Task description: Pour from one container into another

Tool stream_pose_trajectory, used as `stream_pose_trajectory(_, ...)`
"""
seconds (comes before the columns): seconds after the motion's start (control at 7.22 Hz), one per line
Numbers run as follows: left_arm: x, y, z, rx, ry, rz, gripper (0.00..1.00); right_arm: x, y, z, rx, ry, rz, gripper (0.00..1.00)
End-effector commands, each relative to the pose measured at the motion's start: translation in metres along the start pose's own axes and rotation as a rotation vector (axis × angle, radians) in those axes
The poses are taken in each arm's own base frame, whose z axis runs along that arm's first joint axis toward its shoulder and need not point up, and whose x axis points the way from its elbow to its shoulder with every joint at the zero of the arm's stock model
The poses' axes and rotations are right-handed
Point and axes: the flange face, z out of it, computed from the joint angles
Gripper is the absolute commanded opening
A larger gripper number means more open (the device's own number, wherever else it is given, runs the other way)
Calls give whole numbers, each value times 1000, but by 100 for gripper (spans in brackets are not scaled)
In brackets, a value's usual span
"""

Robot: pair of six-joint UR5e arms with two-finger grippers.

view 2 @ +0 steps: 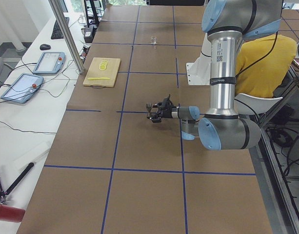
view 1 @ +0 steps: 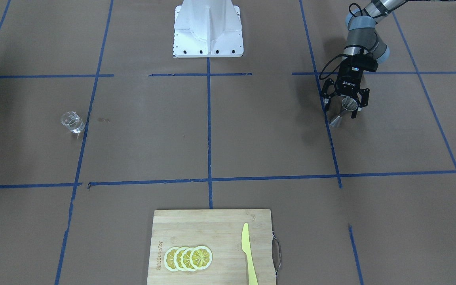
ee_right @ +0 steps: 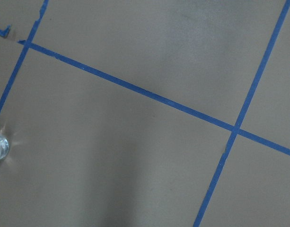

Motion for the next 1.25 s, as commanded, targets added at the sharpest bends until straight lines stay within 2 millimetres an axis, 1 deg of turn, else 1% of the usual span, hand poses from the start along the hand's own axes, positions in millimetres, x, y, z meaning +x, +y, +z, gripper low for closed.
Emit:
stream_pose_trajectory(0.0,-5,7,1,-4,-12,10,98,0,0,0,0,0,-1,100)
stream_pose_trajectory(0.42,-3,6,2,-2,-10,6,98,-2,0,-3,6,2,-6,100)
stream_pose_trajectory(0.55,-3,6,2,-2,-10,6,98,-5,3,-5,8,2,-9,100)
stream_pose_trajectory(0.83,0,6,3,1,-8,6,95,-4,5,-4,6,2,-7,100)
stream_pose_trajectory(1.11,4,5,4,5,-6,3,89,-4,5,-4,6,2,-7,100)
